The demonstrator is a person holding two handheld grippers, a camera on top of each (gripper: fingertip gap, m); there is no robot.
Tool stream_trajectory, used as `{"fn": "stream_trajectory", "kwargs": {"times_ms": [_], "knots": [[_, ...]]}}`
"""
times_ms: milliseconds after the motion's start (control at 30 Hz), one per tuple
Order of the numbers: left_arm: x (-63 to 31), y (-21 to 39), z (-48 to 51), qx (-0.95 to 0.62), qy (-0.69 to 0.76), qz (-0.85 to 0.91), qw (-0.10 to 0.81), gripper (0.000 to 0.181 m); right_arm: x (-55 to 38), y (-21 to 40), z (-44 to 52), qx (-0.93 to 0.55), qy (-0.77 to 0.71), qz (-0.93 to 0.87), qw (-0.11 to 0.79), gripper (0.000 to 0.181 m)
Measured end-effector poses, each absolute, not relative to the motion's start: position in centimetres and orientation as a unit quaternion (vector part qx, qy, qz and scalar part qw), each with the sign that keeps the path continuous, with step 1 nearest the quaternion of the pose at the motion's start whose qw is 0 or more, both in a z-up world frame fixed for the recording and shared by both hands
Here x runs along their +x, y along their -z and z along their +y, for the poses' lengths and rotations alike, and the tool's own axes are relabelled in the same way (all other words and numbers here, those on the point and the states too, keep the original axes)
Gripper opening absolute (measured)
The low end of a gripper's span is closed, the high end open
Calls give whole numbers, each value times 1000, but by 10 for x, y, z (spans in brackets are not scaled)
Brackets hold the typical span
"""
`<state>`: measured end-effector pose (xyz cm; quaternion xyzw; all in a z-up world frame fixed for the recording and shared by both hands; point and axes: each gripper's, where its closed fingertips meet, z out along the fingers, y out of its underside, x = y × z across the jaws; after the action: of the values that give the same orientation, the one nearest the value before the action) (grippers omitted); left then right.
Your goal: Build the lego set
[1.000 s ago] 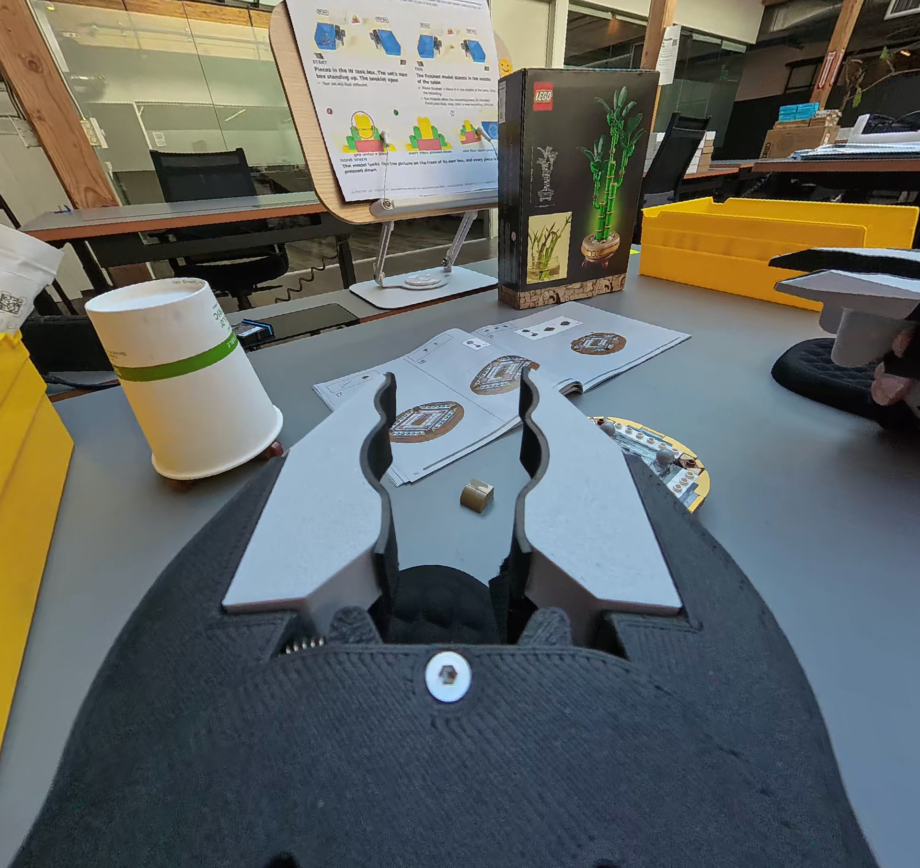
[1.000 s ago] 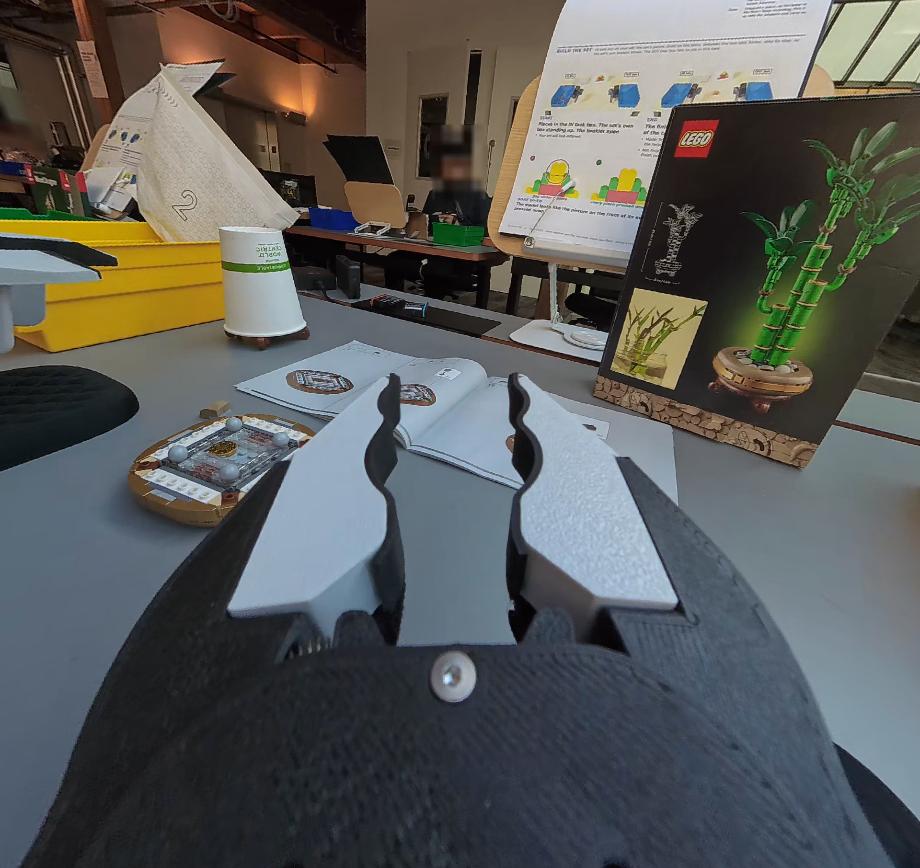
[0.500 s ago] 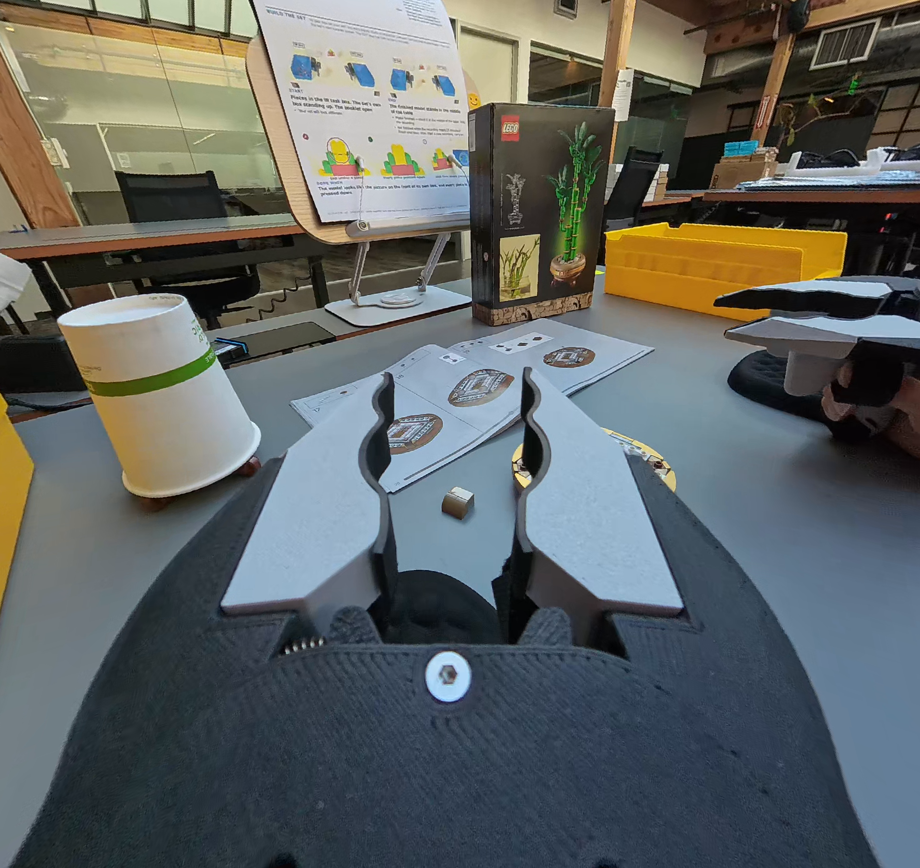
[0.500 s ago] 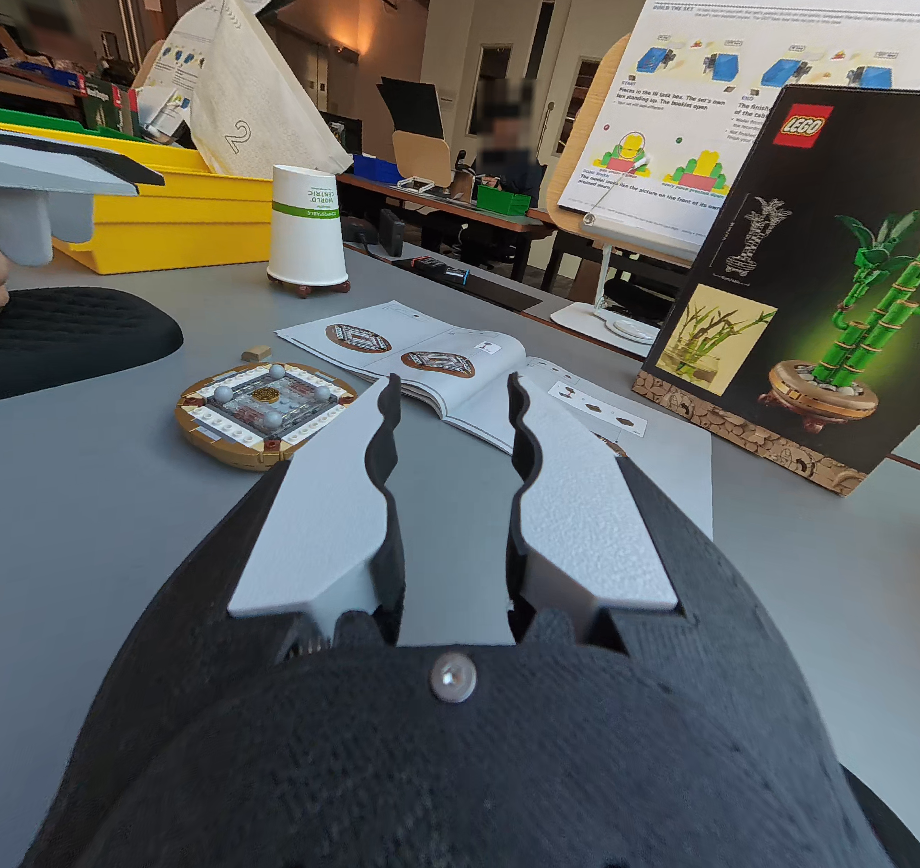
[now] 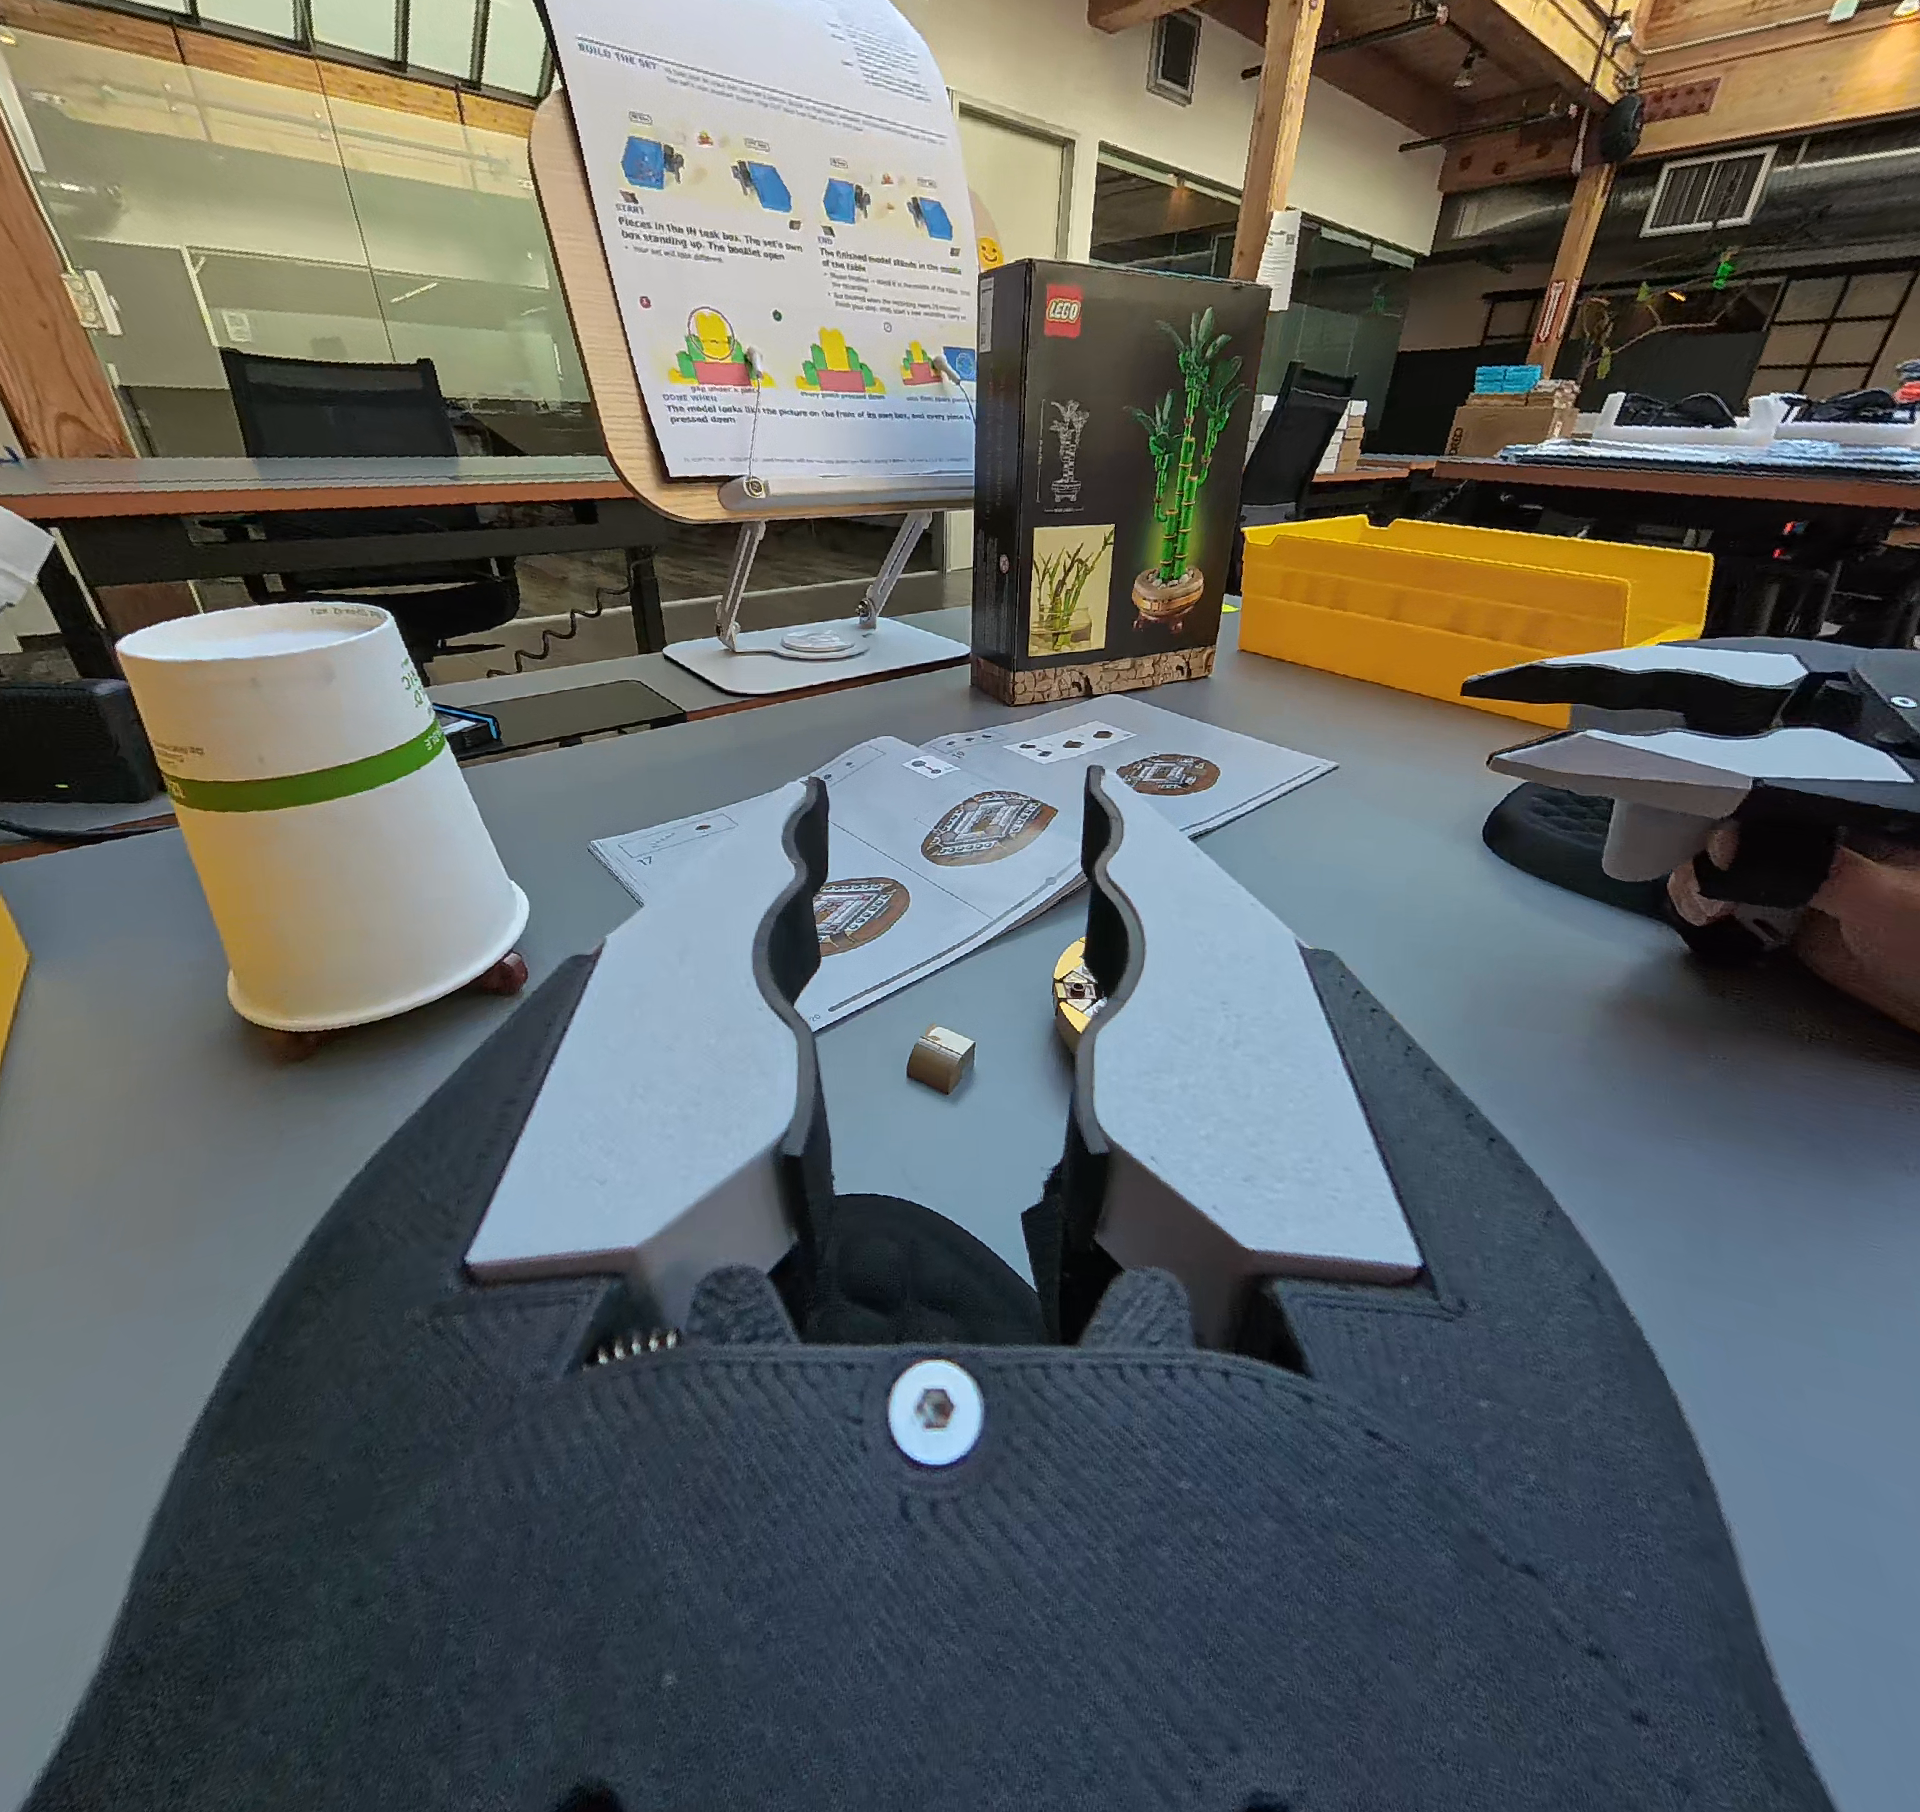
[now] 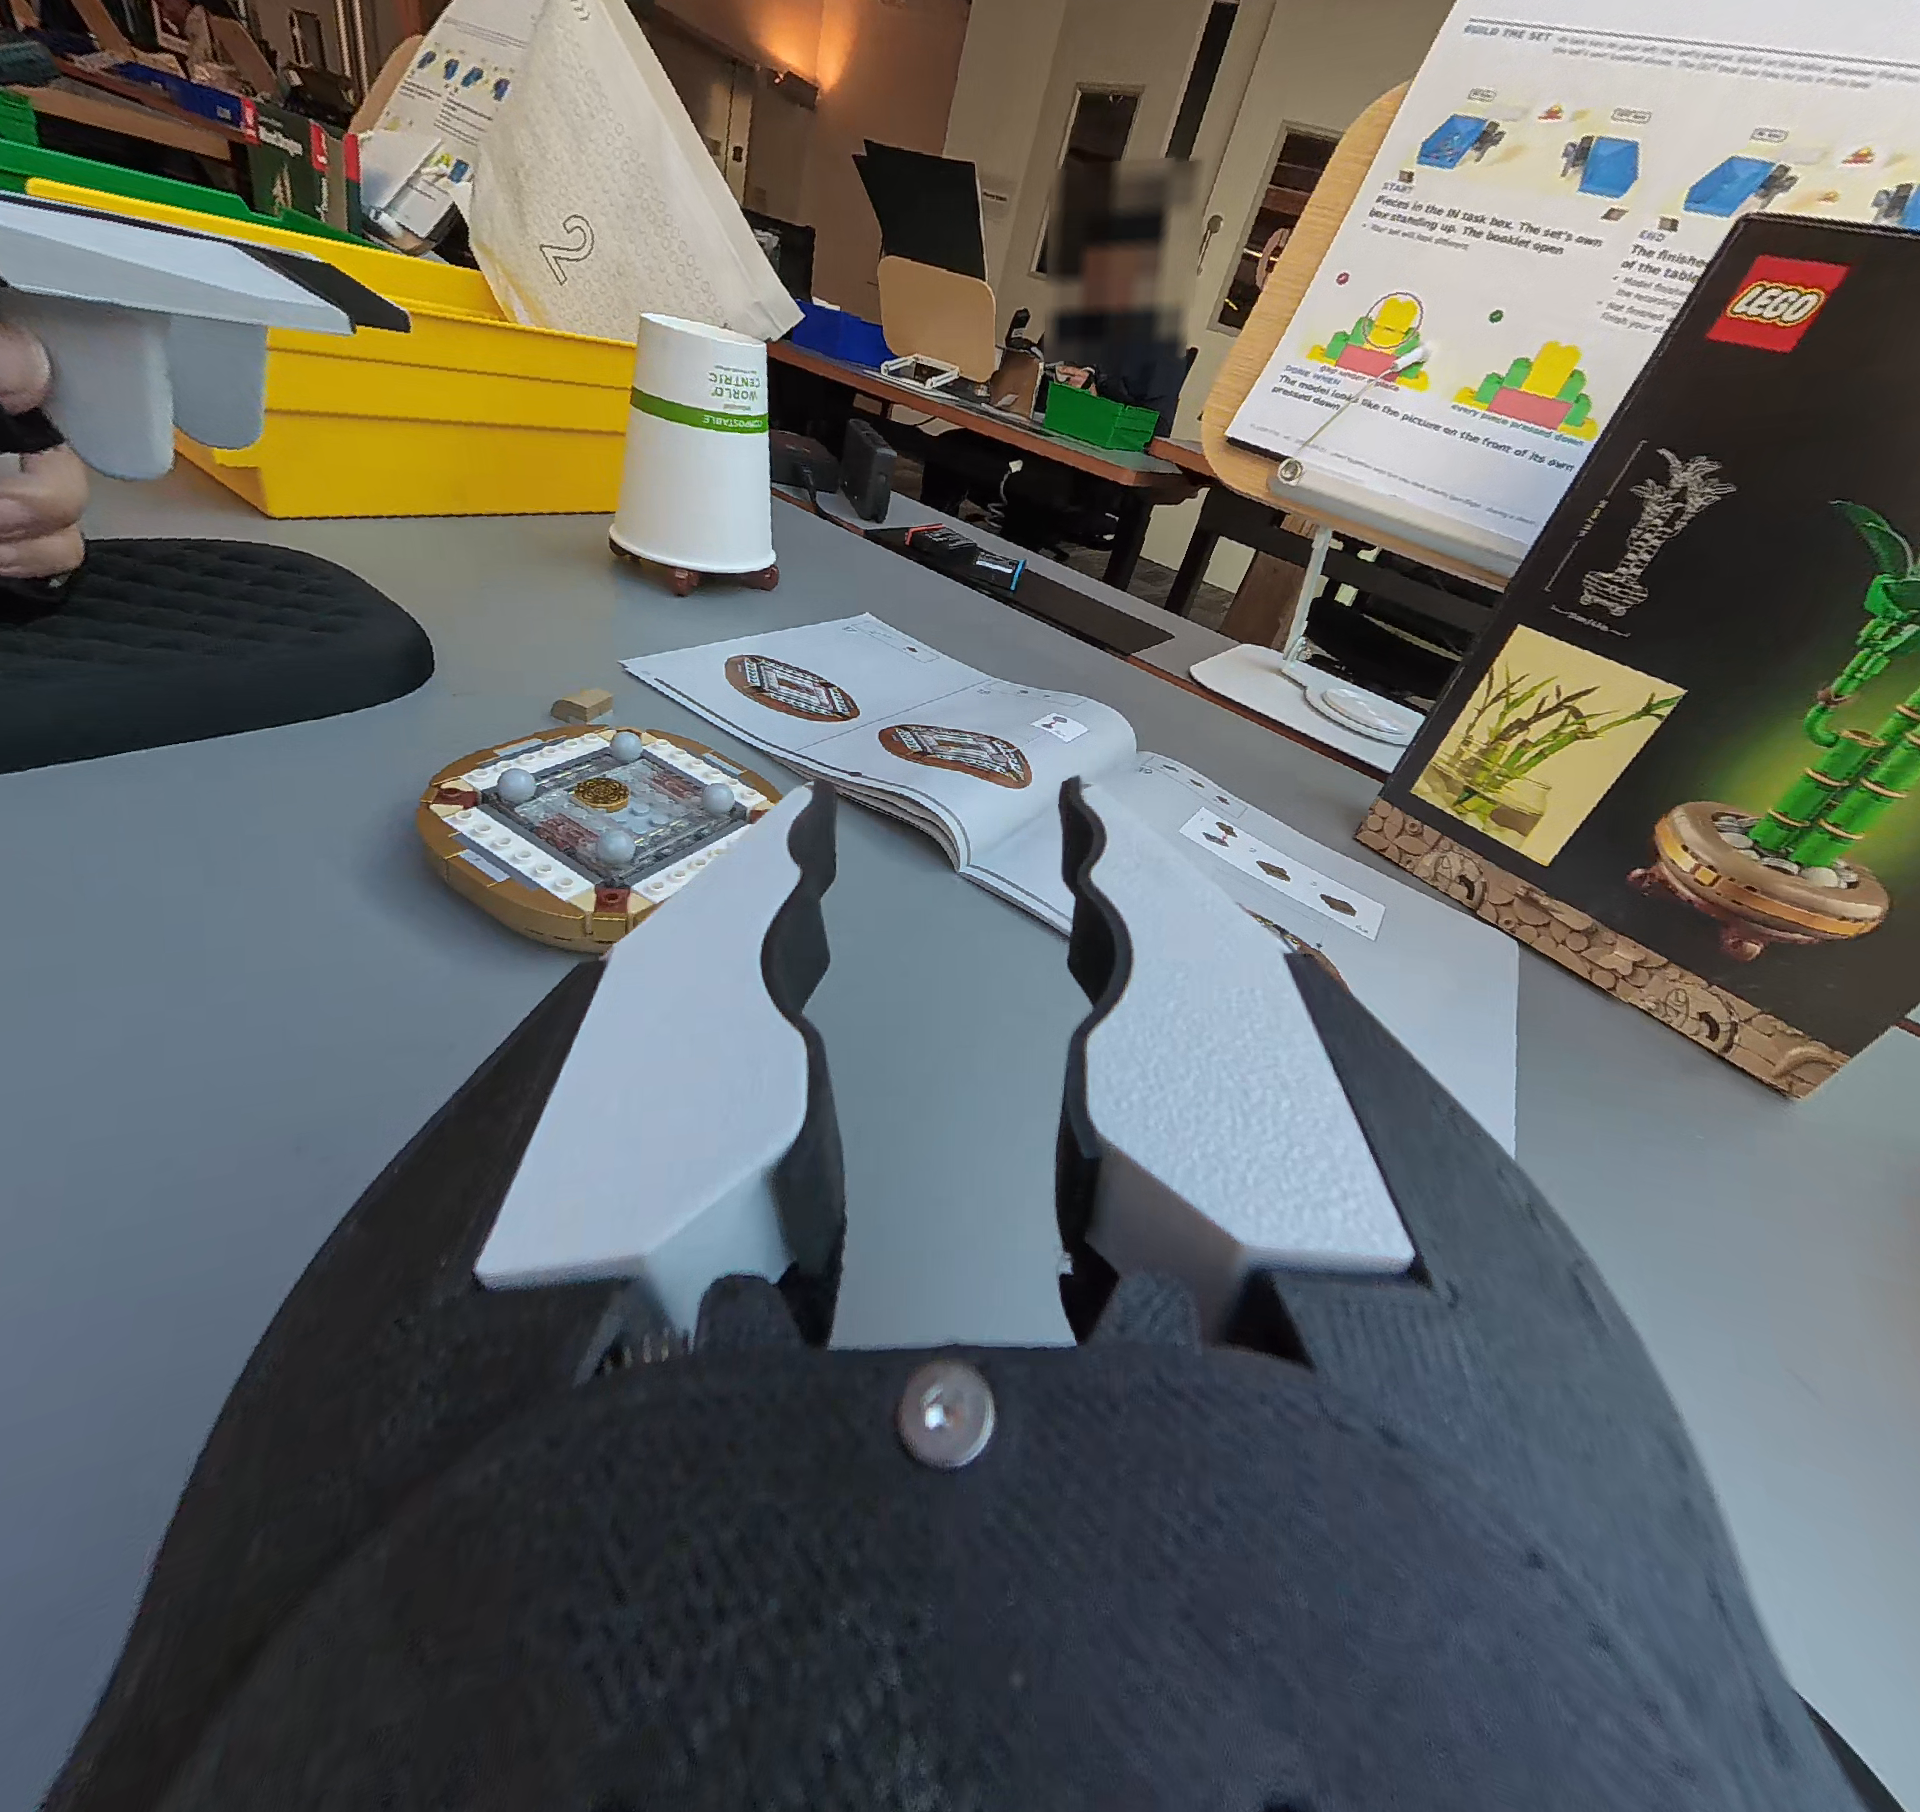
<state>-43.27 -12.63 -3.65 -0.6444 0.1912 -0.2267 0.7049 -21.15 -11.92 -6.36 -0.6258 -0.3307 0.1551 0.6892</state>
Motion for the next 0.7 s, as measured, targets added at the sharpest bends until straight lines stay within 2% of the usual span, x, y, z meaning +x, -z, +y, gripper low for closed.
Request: {"fn": "stream_trajectory", "kwargs": {"times_ms": [667, 700], "knots": [[-427, 41, -125, -656, 258, 202, 680, 46, -227, 72, -136, -611, -164, -392, 667, 43], [-426, 41, -126, -657, 264, 204, 677, 46, -230, 75, -138, -620, -180, -396, 653, 47]]}}
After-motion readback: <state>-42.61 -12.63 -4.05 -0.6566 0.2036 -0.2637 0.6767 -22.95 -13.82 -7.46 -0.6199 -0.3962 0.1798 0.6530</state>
